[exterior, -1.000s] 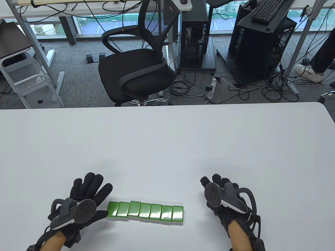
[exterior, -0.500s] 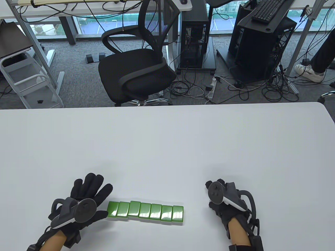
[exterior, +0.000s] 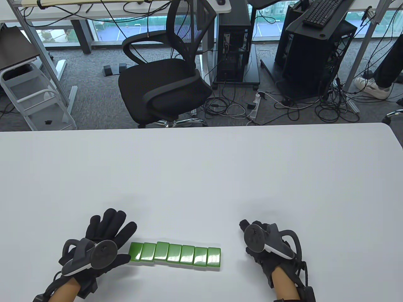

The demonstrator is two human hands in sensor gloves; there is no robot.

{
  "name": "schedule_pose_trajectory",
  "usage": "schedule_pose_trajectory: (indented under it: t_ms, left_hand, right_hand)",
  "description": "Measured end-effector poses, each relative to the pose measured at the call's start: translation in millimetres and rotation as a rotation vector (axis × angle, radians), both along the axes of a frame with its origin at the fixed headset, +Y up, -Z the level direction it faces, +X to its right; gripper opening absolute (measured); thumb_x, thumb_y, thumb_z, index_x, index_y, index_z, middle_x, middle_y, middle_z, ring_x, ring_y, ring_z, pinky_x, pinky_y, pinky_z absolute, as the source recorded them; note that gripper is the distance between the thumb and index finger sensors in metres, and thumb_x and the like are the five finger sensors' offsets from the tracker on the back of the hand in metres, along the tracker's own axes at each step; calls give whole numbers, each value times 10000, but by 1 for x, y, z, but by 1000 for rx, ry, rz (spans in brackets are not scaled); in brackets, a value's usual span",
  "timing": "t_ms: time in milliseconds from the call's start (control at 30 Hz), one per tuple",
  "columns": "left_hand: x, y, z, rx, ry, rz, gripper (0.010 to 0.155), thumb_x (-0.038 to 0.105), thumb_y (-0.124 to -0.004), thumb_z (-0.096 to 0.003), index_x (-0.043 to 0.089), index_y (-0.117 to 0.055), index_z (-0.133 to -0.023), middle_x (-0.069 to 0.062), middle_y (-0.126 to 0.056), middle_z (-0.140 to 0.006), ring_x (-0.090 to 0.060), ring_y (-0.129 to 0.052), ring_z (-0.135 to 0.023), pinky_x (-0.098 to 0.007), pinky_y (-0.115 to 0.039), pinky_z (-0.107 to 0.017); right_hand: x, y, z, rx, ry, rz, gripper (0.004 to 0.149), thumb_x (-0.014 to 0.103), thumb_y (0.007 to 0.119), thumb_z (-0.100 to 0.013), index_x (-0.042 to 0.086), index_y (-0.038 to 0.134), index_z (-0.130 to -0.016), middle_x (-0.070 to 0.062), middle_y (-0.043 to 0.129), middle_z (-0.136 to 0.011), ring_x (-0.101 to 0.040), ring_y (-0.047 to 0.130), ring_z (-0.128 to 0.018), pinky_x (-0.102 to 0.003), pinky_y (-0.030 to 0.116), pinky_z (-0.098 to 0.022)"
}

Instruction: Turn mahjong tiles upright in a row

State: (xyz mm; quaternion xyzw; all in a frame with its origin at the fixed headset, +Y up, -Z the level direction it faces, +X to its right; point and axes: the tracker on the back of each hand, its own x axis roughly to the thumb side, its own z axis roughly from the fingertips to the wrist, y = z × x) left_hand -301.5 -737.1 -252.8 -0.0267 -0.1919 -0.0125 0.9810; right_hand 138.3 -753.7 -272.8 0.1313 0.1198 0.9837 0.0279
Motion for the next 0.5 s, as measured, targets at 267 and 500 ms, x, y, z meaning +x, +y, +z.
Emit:
schedule_pose_trajectory:
  t_ms: [267, 500]
  left_hand:
    - [3, -1, 1, 2, -13, -12, 861, 685, -691, -306, 525, -235, -1019, 183, 34, -1139, -193, 10, -1156, -582, -134, -858]
    - [3, -2, 1, -4, -16, -13, 863, 686, -691, -306, 526, -233, -1019, 182, 34, -1139, -193, 11, -1156, -582, -133, -858]
  right_hand:
    - [-39, 8, 19, -40, 177, 7, 833, 369, 836, -390, 354, 317, -1042, -80, 575, -1110, -455, 610, -946, -620, 567, -705]
    - [-56, 0, 25, -46, 247, 56, 857, 379, 839, -386, 369, 280, -1036, -60, 580, -1109, -446, 589, -964, -657, 503, -713]
